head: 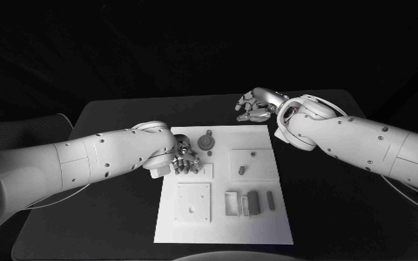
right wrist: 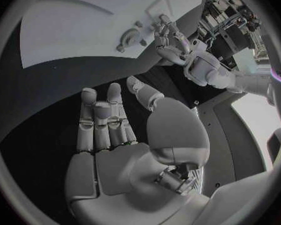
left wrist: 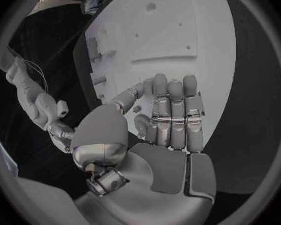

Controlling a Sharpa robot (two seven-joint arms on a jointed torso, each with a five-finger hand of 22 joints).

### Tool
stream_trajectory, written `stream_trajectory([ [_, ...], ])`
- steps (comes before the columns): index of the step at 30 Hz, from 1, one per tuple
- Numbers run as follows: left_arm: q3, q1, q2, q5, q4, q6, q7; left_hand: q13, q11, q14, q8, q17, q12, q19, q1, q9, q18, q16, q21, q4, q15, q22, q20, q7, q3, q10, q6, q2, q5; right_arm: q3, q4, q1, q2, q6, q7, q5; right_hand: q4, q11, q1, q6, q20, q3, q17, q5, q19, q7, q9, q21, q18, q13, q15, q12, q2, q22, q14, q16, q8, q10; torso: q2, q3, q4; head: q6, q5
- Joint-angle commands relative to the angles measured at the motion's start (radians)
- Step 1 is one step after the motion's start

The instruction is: Assemble the parts on the task board

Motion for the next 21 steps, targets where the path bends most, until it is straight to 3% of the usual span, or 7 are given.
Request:
stream_trajectory([
  [1, 0.000, -0.001, 0.002, -0.006, 0.000, 0.008, -0.003, -0.003, -0.007, -0.011, 0.003, -0.006, 0.008, -0.008, -0.009, -0.003, 0.020, 0.008, 0.003, 0.014, 0.001, 0.022, 0.002, -0.075, -0.003, -0.015, 0.075, -0.022, -0.029, 0.000, 0.003, 0.000, 0.000, 0.010, 0.005, 0.001, 0.001, 0.001, -0.001, 0.002, 0.000, -0.003, 0.000, 0.003, -0.007, 0.008, -0.001, -0.004, 0.008, -0.002, -0.006, -0.003, 0.007, 0.013, -0.002, -0.005, -0.001, -0.006, 0.000, 0.0000, 0.0001, -0.001, 0.000],
  [8, 0.000, -0.001, 0.004, -0.006, -0.002, 0.007, -0.001, -0.011, -0.007, -0.018, 0.002, -0.021, 0.018, -0.012, -0.028, -0.003, 0.021, 0.020, 0.004, 0.048, 0.001, 0.022, 0.002, -0.075, -0.008, -0.021, 0.073, -0.047, -0.117, 0.000, 0.003, 0.000, -0.001, 0.012, 0.005, 0.001, 0.000, 0.001, -0.001, 0.001, 0.000, -0.002, 0.000, 0.003, -0.007, 0.008, -0.001, -0.004, 0.008, -0.002, -0.006, -0.004, 0.007, 0.013, -0.002, -0.005, -0.001, -0.006, 0.000, -0.0003, 0.0002, -0.002, -0.001],
  [16, 0.000, -0.001, 0.003, -0.005, -0.004, 0.007, -0.001, -0.012, -0.007, -0.019, 0.002, -0.023, 0.020, -0.013, -0.031, -0.002, 0.021, 0.022, 0.004, 0.053, 0.001, 0.022, 0.002, -0.075, -0.010, -0.022, 0.072, -0.051, -0.125, 0.000, 0.003, 0.000, -0.003, 0.013, 0.005, 0.001, 0.000, 0.001, -0.001, 0.001, 0.000, -0.002, 0.000, 0.003, -0.007, 0.008, -0.001, -0.005, 0.008, -0.002, -0.006, -0.004, 0.007, 0.013, -0.002, -0.005, -0.002, -0.006, 0.000, -0.0003, 0.0003, -0.003, -0.001],
  [21, 0.000, -0.001, 0.001, -0.005, -0.005, 0.002, -0.001, -0.014, -0.007, -0.020, 0.003, -0.028, 0.024, -0.013, -0.036, -0.002, 0.021, 0.027, 0.005, 0.063, 0.000, 0.022, 0.001, -0.075, -0.011, -0.023, 0.072, -0.061, -0.151, 0.000, 0.005, 0.000, -0.005, 0.013, 0.005, 0.001, 0.000, 0.001, -0.001, 0.001, 0.000, -0.002, 0.000, 0.003, -0.007, 0.008, -0.002, -0.005, 0.008, -0.002, -0.006, -0.004, 0.007, 0.013, -0.002, -0.005, -0.002, -0.006, 0.000, -0.0006, 0.0004, -0.003, -0.002],
])
